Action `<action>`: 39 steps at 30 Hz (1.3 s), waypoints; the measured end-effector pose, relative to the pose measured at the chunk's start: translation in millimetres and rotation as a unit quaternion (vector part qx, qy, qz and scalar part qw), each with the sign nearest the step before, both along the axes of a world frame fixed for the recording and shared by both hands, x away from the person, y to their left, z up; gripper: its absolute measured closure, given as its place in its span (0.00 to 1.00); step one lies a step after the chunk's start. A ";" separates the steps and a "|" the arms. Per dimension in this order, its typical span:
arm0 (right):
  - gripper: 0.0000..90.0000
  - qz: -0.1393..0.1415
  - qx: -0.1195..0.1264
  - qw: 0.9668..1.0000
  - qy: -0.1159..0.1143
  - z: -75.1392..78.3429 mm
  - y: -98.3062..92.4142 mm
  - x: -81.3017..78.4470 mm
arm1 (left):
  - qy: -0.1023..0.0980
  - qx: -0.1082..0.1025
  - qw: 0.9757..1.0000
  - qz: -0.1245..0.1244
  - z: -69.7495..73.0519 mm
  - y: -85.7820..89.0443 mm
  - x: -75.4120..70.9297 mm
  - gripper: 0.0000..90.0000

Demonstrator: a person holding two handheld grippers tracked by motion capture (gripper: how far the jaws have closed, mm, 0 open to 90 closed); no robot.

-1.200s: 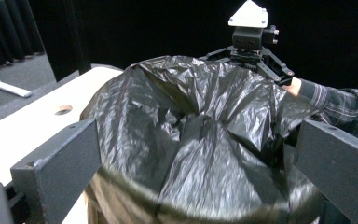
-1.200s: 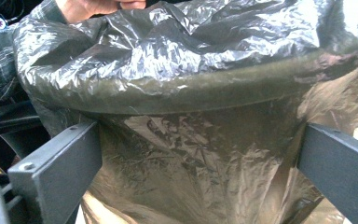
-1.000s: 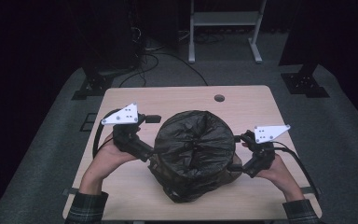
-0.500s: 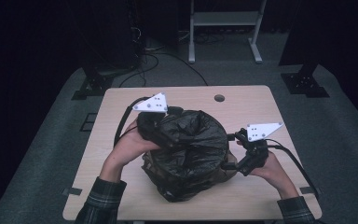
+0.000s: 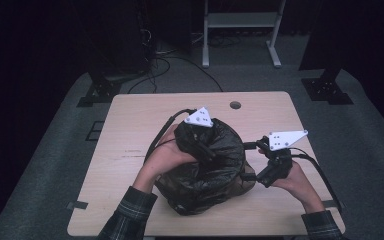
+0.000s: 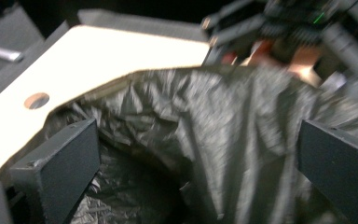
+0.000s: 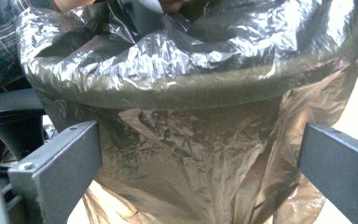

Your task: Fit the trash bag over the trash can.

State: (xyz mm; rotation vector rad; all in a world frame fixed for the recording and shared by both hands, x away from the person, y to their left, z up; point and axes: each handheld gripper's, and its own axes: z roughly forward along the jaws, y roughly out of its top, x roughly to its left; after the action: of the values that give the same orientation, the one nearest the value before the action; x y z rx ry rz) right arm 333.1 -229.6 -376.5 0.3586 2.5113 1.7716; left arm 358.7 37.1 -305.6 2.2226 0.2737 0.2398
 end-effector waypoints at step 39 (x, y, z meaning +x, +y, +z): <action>0.00 -0.012 -0.002 1.000 0.002 -2.8 -9.1 -0.3 | 0.062 0.143 0.987 -0.041 -23.8 -44.8 -0.1 0.00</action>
State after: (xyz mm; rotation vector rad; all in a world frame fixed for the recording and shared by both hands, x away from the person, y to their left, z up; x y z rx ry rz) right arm 332.8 -238.7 -379.4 0.3904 2.5011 1.7590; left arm 358.6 -7.7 -329.4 2.5313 0.2252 0.1015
